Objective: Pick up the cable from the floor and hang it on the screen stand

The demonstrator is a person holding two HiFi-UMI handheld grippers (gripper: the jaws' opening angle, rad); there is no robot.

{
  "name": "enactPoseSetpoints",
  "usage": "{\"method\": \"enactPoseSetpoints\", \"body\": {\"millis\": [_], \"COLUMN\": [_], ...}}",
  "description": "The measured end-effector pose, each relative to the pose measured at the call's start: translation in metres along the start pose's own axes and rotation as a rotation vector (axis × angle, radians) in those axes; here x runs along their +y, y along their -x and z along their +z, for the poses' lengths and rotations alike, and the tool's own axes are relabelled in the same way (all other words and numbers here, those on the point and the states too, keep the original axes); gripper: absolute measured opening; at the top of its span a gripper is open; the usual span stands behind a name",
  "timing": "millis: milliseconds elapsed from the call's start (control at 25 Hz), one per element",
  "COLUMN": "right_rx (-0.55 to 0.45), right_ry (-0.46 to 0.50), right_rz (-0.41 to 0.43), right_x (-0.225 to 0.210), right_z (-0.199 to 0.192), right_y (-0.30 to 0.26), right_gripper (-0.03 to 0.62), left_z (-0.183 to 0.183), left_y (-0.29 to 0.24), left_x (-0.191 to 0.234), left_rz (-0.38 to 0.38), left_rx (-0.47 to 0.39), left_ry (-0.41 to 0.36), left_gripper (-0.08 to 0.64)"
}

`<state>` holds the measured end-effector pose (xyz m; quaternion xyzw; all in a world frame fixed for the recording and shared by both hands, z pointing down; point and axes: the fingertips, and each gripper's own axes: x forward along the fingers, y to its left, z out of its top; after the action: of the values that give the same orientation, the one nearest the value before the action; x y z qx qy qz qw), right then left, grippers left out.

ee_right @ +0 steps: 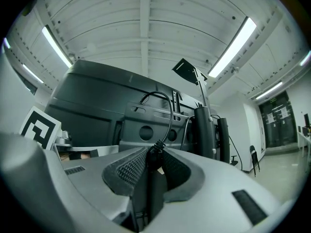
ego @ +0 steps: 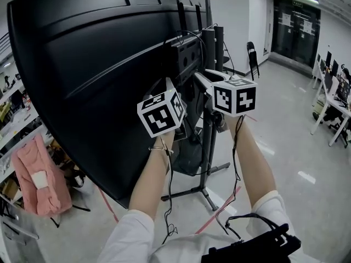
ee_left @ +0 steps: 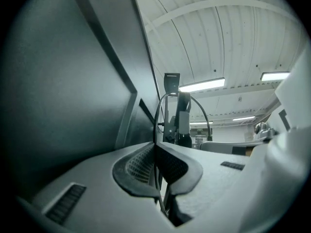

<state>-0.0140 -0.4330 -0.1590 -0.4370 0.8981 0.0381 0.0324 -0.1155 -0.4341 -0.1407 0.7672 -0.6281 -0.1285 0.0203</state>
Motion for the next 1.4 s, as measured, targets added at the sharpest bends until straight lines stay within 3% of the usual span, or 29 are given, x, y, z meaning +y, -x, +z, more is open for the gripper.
{"method": "enactPoseSetpoints", "body": {"millis": [200,640,760,960,1400], "right_rx": [0.018,0.015,-0.005,-0.043,-0.075], "right_ry": [-0.049,-0.041,-0.048,-0.056,-0.05], "right_rz": [-0.022,-0.033,-0.034,-0.042,-0.022], "right_x": [-0.019,-0.023,-0.022,-0.023,-0.021], "right_z": [-0.018,-0.044,-0.046,-0.044,-0.04], "right_y": [-0.005,-0.011,-0.011,-0.013,-0.009], "right_gripper": [0.107,0.107,0.107,0.107,0.143], "left_z": [-0.01,-0.009,-0.013,-0.02,-0.029], "left_y": [-0.009,0.01,0.018,0.026,0.03], "left_x": [0.0,-0.005,-0.007,-0.016,-0.022], "left_rz": [-0.037,-0.167,-0.179,-0.217,-0.231], "left_rx": [0.02,-0.096,-0.104,-0.1,-0.078], "left_ry": [0.022,0.113,0.106,0.063,0.032], "left_gripper": [0.009,0.032,0.042,0.121,0.126]}}
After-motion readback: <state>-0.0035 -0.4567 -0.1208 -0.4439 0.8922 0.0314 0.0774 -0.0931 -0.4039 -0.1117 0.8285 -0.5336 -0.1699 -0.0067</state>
